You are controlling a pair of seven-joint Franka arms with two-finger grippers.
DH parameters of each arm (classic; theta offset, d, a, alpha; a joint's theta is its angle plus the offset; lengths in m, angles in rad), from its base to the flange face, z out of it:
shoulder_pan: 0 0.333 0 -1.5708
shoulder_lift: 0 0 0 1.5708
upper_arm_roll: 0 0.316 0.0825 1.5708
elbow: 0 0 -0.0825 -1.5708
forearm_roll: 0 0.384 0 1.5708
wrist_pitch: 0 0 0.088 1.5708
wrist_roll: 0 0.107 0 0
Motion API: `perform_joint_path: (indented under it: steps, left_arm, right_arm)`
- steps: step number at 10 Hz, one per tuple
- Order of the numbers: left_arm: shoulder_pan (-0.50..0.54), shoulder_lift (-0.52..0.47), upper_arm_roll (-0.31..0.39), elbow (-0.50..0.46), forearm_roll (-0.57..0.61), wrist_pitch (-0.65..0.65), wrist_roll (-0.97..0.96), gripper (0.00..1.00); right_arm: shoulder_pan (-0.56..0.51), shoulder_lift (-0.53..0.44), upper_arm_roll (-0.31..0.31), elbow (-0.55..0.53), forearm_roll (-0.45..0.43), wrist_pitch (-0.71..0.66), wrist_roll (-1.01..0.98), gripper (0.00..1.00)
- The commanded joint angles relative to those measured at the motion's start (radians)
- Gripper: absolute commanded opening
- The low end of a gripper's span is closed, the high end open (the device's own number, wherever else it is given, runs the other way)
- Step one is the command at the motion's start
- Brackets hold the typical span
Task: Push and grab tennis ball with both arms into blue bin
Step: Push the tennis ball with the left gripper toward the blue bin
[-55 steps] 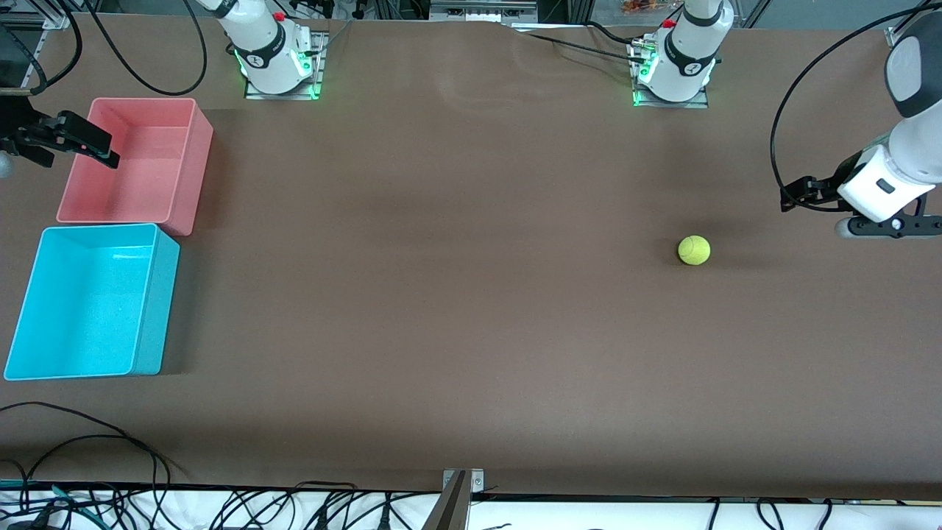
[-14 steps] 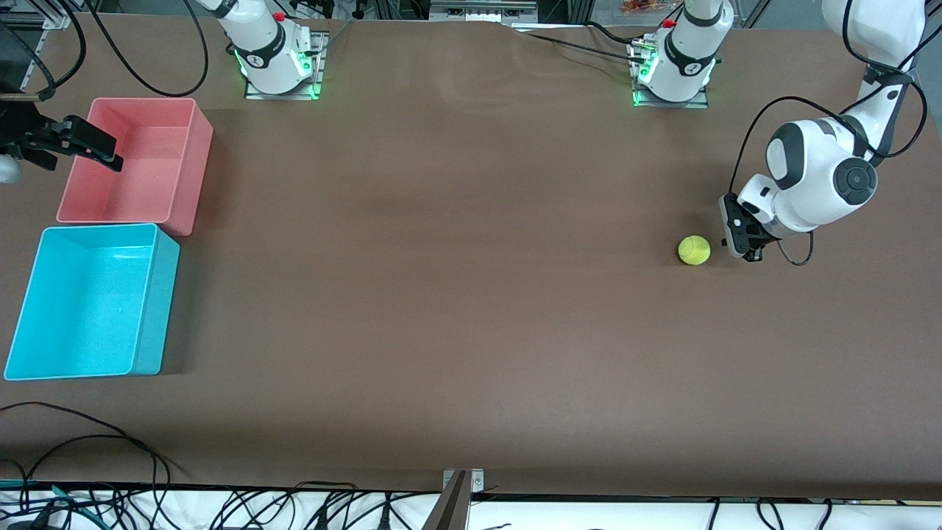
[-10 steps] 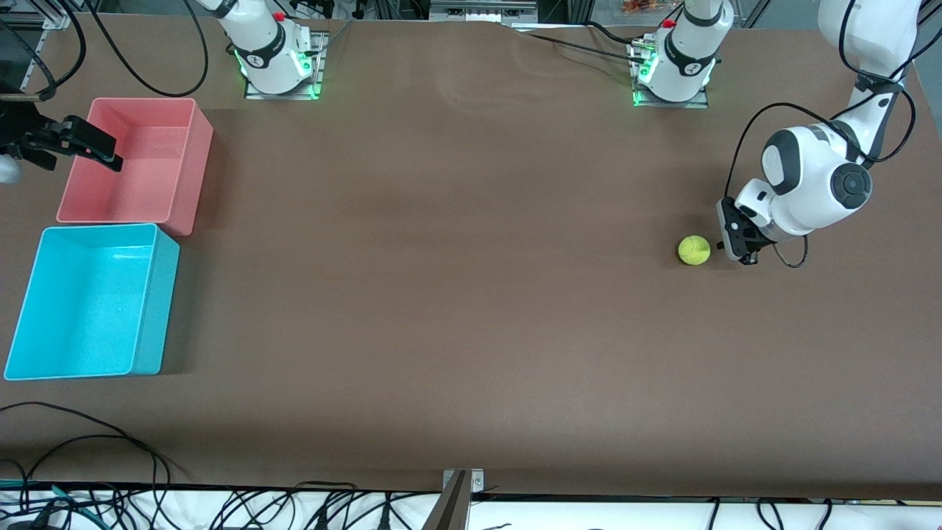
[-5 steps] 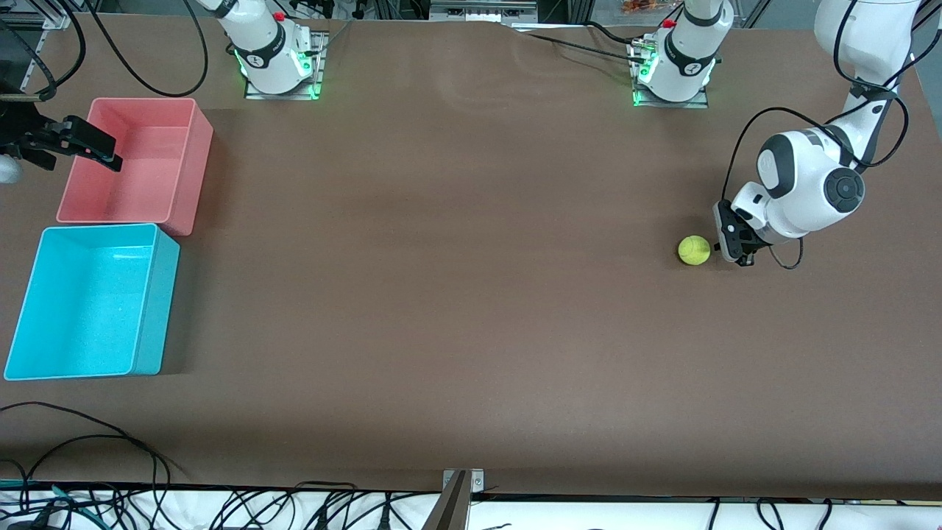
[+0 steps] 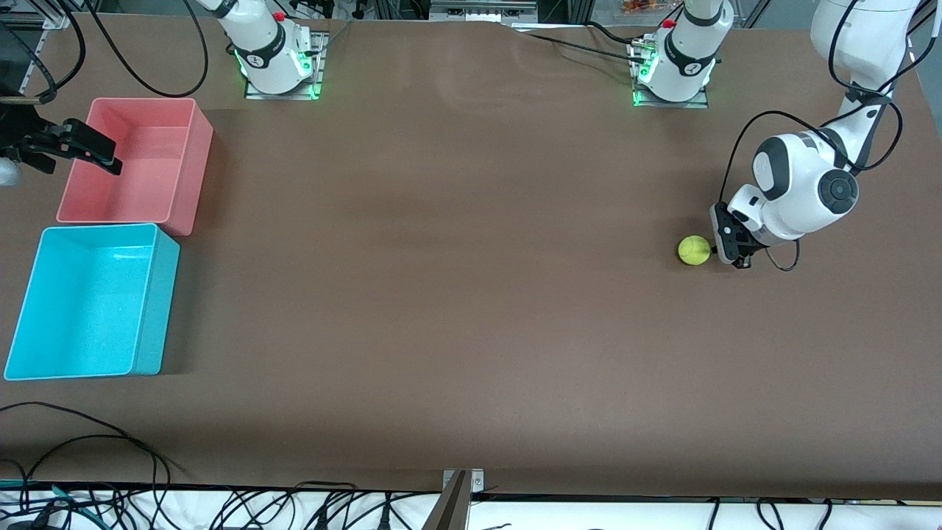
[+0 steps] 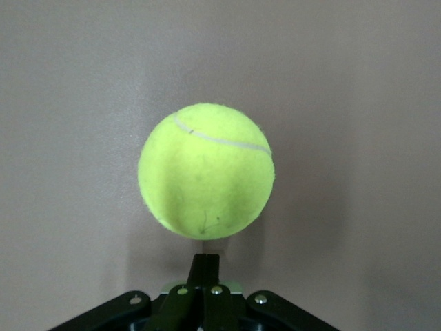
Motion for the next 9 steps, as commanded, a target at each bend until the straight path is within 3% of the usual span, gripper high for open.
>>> perform_joint_path:
  steps: [1,2,4,6,9]
  left_arm:
    - [-0.013,0.029,-0.051,0.009,-0.063,0.033,0.003,0.00]
    - [-0.023,0.029,-0.118,0.012,-0.135,0.038,-0.082,0.00]
    - [-0.111,0.046,-0.212,0.067,-0.128,0.038,-0.407,0.00]
    - [-0.119,0.045,-0.217,0.074,-0.065,0.036,-0.482,0.00]
    - [-0.119,0.043,-0.217,0.074,-0.063,0.031,-0.482,0.00]
  right_arm:
    - [-0.001,0.005,0.005,0.009,-0.012,-0.007,0.011,1.00]
    - [-0.001,0.005,0.004,0.009,-0.012,-0.005,0.011,1.00]
    - [-0.001,0.005,0.005,0.009,-0.012,-0.005,0.011,1.00]
    - [-0.001,0.005,0.004,0.007,-0.012,-0.001,0.011,1.00]
    - [-0.008,0.009,0.001,0.007,-0.015,-0.002,0.011,1.00]
